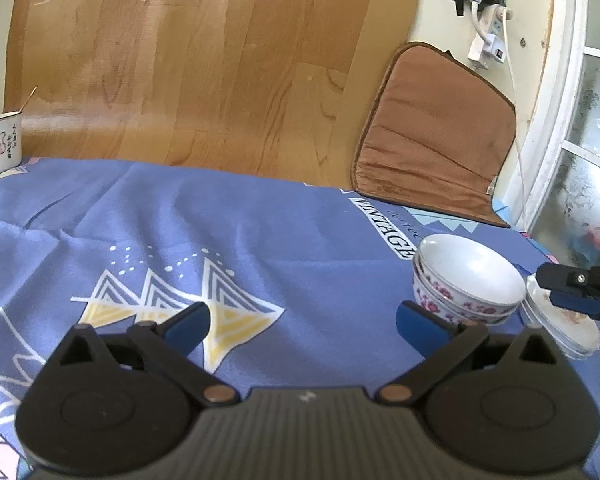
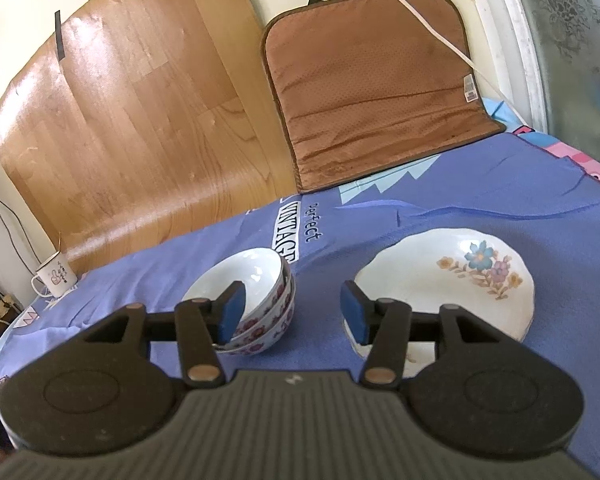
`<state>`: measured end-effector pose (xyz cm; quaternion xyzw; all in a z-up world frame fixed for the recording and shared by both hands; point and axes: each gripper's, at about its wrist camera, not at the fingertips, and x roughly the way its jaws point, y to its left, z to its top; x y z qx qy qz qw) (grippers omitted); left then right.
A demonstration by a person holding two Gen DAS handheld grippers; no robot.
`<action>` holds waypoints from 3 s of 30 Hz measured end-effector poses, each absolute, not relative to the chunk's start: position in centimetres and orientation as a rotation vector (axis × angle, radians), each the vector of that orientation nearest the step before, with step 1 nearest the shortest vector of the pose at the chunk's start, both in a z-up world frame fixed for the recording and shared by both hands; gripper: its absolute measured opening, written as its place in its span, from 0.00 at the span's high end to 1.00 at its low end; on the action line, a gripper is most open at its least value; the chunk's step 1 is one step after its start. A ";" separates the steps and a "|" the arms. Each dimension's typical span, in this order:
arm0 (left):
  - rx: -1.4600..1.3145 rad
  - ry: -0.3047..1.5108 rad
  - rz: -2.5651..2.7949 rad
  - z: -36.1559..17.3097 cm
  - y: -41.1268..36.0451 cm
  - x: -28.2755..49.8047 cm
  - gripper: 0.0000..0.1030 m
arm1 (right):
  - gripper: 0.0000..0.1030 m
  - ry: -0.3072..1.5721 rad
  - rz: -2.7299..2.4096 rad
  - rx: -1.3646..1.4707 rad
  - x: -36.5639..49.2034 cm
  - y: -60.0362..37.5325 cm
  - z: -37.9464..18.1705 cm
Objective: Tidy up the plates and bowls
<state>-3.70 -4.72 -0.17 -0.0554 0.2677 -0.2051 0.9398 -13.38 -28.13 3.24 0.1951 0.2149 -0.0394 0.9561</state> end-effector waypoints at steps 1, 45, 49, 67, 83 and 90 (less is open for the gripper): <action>-0.114 0.546 -0.420 -0.1 -4.7 -3.7 0.00 | 0.46 0.436 -0.079 0.394 -13.3 -28.1 3.3; -0.334 0.756 -0.530 2.1 -2.7 -0.5 0.03 | 0.35 0.637 0.192 0.318 -8.8 -29.3 6.5; -0.270 0.799 -0.548 3.4 -4.4 0.4 0.16 | 0.36 0.666 0.216 0.275 -7.7 -29.2 7.3; -0.289 0.991 -0.600 1.3 -11.8 3.4 0.23 | 0.53 0.936 0.245 0.330 -2.0 -31.6 4.1; -0.409 1.044 -0.618 0.6 -11.1 3.8 0.74 | 0.72 0.994 0.305 0.340 -1.2 -30.5 3.5; -0.383 1.013 -0.602 2.3 -11.3 3.3 0.74 | 0.72 0.936 0.311 0.341 -2.3 -30.3 4.6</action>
